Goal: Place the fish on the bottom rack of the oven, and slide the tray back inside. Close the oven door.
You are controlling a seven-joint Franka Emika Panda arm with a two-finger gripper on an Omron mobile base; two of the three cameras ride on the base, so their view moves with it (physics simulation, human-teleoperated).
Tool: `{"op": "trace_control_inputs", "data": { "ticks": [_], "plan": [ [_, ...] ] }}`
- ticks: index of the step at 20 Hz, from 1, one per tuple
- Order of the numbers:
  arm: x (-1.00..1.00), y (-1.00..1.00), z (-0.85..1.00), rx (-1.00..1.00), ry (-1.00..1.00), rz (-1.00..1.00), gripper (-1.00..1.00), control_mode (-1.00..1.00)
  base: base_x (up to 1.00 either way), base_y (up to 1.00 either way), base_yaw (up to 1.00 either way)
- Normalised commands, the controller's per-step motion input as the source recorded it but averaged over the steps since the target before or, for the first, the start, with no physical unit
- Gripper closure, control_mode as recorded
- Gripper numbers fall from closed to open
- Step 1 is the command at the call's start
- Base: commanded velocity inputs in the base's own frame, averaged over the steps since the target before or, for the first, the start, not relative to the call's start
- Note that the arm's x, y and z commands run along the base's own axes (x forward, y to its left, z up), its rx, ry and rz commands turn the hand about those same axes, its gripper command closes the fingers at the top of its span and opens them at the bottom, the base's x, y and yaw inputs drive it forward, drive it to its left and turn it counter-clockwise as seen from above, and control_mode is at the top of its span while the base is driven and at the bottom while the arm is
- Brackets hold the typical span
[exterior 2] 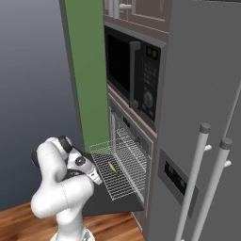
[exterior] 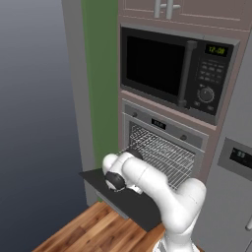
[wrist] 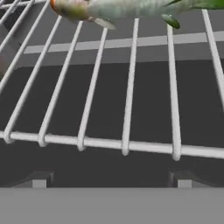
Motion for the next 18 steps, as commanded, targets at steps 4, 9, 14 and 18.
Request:
{"op": "trace_control_inputs", "data": {
  "ticks": [4,9,14,18],
  "plan": [
    [0.17,-0.2,-0.54,0.0,-0.02,-0.09,-1.0,-1.0,0.0,0.0,0.0],
    [0.13,-0.36,-0.5,0.0,-0.03,-0.07,-1.0,-1.0,0.0,0.0,0.0],
    [0.01,-0.68,-0.04,0.0,-0.01,-0.07,-1.0,-1.0,0.0,0.0,0.0],
    [0.09,-0.76,0.08,0.0,0.0,-0.09,-1.0,-1.0,0.0,0.0,0.0]
  ]
}}
